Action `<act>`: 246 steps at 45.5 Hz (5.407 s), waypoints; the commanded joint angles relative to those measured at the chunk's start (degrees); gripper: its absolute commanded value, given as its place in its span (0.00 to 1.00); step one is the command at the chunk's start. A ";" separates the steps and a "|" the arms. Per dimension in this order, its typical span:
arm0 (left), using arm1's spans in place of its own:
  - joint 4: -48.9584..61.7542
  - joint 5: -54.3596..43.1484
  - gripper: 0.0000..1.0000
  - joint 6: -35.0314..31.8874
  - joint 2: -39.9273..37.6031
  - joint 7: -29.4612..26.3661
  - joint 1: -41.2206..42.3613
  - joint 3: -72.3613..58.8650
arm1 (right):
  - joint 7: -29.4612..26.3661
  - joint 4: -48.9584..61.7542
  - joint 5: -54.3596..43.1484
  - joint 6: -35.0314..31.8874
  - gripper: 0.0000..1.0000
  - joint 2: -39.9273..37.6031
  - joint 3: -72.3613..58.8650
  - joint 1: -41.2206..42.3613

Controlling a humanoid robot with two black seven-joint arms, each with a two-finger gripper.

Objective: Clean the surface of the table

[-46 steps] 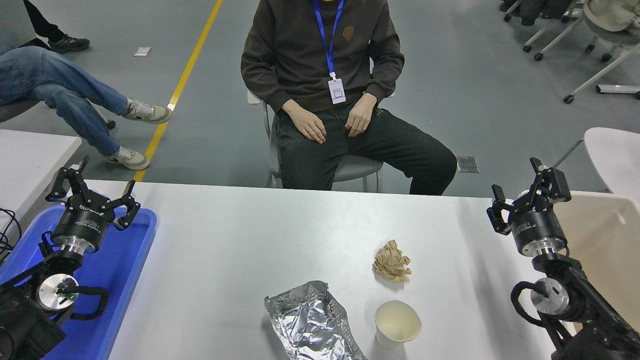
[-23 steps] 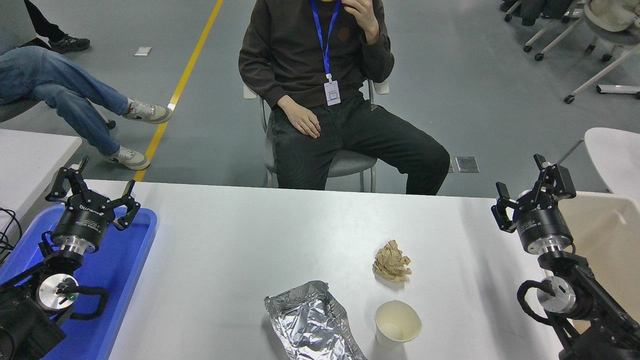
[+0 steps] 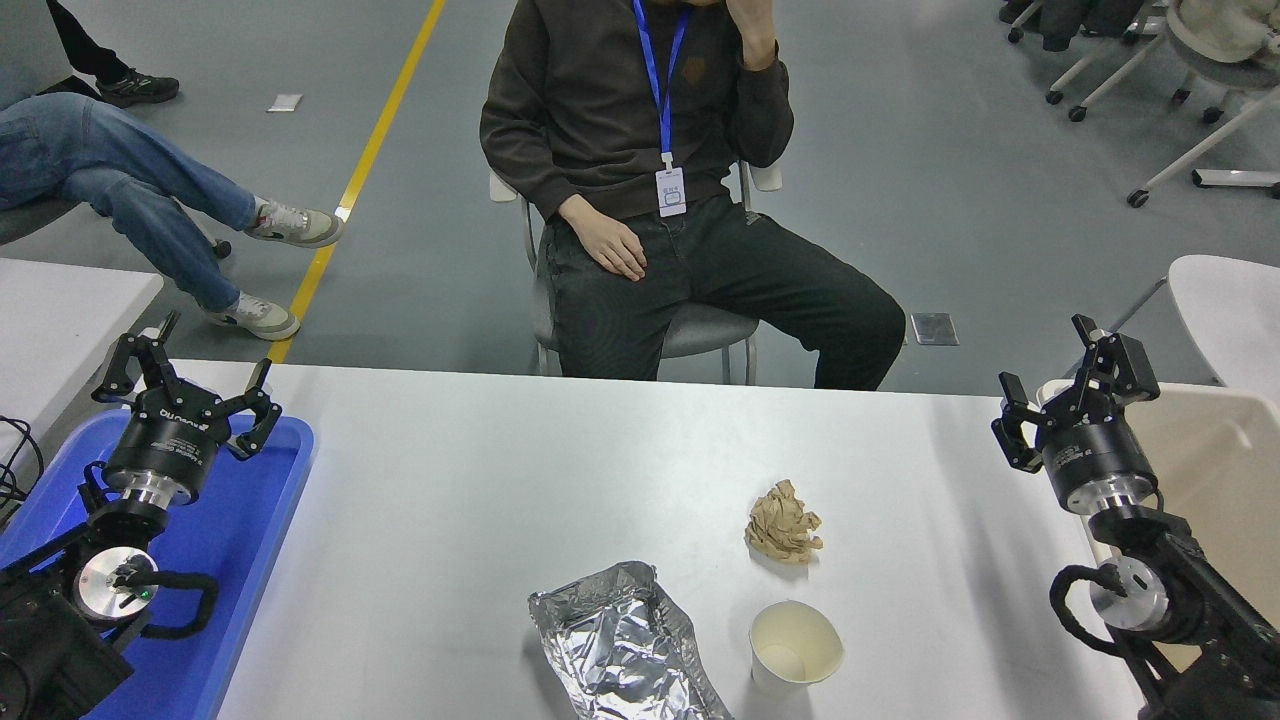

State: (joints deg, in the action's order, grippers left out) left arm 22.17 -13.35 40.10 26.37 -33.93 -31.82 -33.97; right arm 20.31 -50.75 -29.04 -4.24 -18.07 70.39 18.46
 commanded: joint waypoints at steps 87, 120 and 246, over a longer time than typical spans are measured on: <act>0.06 0.08 1.00 0.07 0.00 0.01 0.00 -0.13 | -39.91 -44.00 -35.03 -38.73 1.00 -24.47 -40.41 27.77; 0.06 0.08 1.00 0.07 0.00 -0.08 0.00 -0.13 | -49.32 -38.99 -36.43 -39.09 1.00 -19.90 -46.84 21.27; 0.15 -0.01 1.00 0.07 0.00 0.01 0.00 -0.13 | -48.88 -47.25 -14.37 -44.45 0.00 -48.28 -41.47 46.85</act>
State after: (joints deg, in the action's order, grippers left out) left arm 22.32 -13.33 40.20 26.37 -33.93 -31.82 -34.10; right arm -28.52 -96.63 -46.16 -46.37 -60.66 28.79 59.64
